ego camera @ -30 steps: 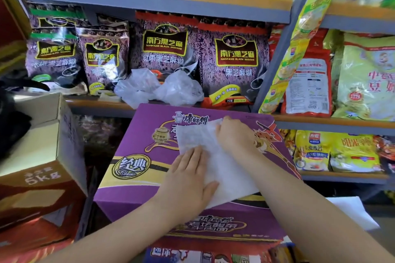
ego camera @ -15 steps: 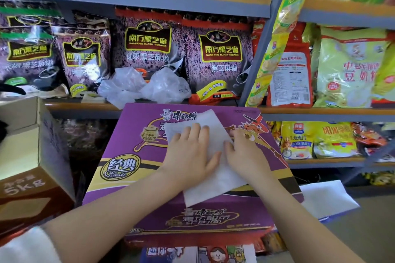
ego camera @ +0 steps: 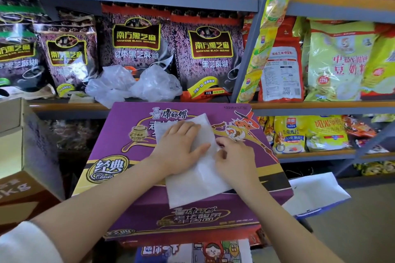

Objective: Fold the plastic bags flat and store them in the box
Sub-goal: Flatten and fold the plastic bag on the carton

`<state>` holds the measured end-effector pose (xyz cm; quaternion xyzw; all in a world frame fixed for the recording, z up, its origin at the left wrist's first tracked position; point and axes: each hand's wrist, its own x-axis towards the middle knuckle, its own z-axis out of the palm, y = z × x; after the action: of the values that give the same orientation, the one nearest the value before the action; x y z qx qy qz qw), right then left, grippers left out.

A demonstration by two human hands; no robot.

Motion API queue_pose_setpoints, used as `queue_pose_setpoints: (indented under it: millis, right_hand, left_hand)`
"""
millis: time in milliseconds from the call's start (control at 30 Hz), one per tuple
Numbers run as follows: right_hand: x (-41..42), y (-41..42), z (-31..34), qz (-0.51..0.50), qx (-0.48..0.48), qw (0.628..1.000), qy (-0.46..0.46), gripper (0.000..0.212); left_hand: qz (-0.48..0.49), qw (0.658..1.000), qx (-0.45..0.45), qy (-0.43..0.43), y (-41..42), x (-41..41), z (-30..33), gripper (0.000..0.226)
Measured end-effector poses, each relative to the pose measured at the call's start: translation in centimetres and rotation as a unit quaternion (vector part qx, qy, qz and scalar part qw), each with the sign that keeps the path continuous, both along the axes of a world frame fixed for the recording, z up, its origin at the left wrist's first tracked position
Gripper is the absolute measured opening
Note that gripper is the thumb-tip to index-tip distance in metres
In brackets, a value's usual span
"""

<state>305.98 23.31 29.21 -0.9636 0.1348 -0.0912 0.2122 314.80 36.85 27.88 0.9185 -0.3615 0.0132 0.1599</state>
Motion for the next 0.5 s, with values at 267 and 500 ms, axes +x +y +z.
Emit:
queue_pose_setpoints:
  millis: [267, 500]
  right_hand:
    - [1.5, 1.1, 2.1, 0.146, -0.098, 0.985, -0.001, 0.052]
    - [6.7, -0.5, -0.3, 0.163, -0.111, 0.975, 0.101, 0.053]
  left_hand:
    - [-0.015, 0.994, 0.106, 0.004, -0.2, -0.1, 0.1, 0.108]
    - [-0.005, 0.998, 0.056, 0.001, 1.4, -1.8, 1.3, 0.108]
